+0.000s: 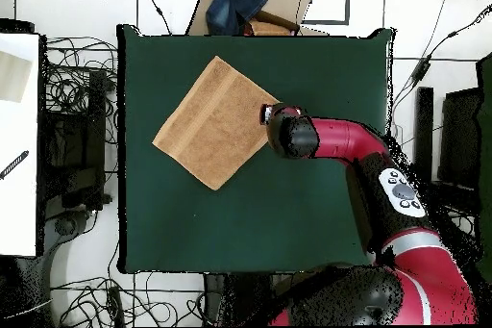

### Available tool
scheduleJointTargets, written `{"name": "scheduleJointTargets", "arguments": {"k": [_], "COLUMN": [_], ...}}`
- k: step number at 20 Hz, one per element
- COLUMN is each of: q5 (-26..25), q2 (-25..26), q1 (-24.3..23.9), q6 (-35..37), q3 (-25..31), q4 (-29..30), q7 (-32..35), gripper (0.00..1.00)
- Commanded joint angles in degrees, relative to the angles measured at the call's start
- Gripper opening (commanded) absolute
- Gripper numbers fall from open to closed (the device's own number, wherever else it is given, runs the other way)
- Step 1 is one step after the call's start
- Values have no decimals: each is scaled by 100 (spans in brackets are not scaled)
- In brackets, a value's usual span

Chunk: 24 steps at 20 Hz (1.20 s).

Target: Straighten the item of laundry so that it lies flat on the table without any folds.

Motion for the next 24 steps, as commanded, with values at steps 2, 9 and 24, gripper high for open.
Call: {"name": "scheduleJointTargets", "arguments": {"k": [2,9,24], "q5": [197,369,647], "q2": [343,203,151], "q1": [266,294,190], "q6": [154,152,286], "q3": [269,254,403], "q4": [-270,-134,-173], "q7": [379,530,310], "gripper": [0,0,0]}}
